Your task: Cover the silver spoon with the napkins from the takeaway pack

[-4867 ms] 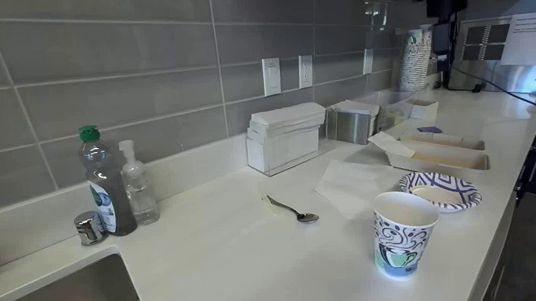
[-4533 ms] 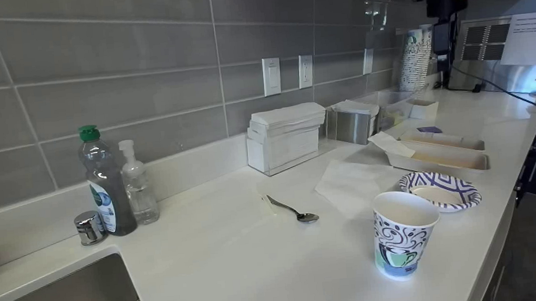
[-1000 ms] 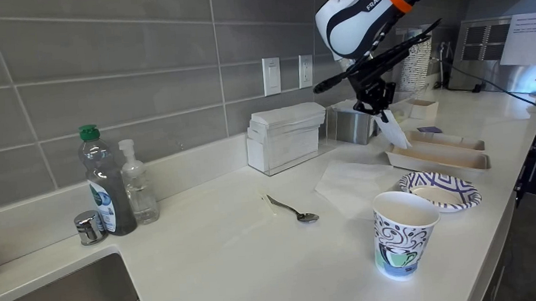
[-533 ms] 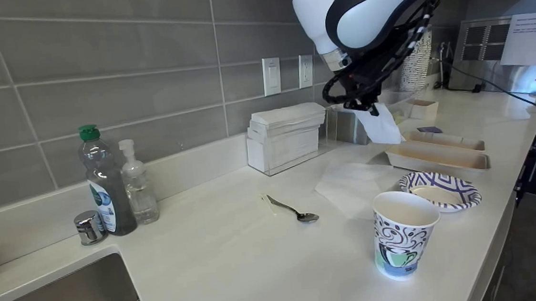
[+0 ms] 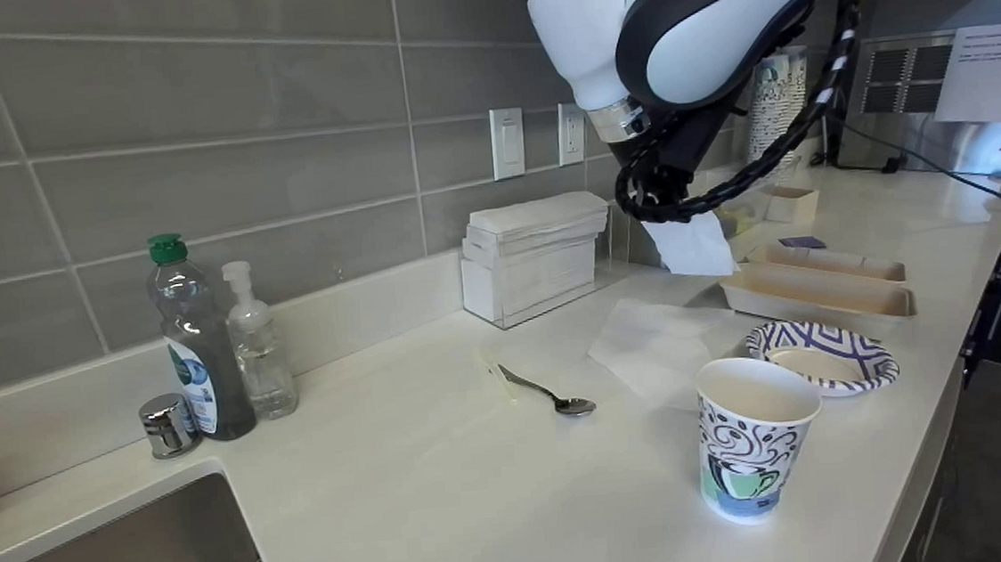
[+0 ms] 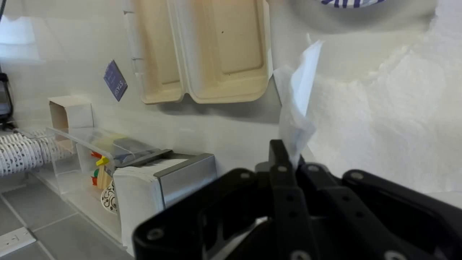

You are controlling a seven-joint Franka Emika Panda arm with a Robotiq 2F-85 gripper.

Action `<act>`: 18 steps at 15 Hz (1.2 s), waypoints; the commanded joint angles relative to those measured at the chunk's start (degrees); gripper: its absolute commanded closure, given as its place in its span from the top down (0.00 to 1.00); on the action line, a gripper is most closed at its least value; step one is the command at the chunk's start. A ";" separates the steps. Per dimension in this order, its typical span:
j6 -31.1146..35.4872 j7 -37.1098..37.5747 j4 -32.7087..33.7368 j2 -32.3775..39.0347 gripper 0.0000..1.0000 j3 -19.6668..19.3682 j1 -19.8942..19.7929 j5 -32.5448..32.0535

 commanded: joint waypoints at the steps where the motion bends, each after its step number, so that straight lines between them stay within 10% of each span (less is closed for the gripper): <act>1: 0.30 -0.30 0.63 0.25 0.00 1.25 -0.47 -0.51; 18: 1.00 0.04 17.60 17.99 0.00 7.75 9.09 -8.91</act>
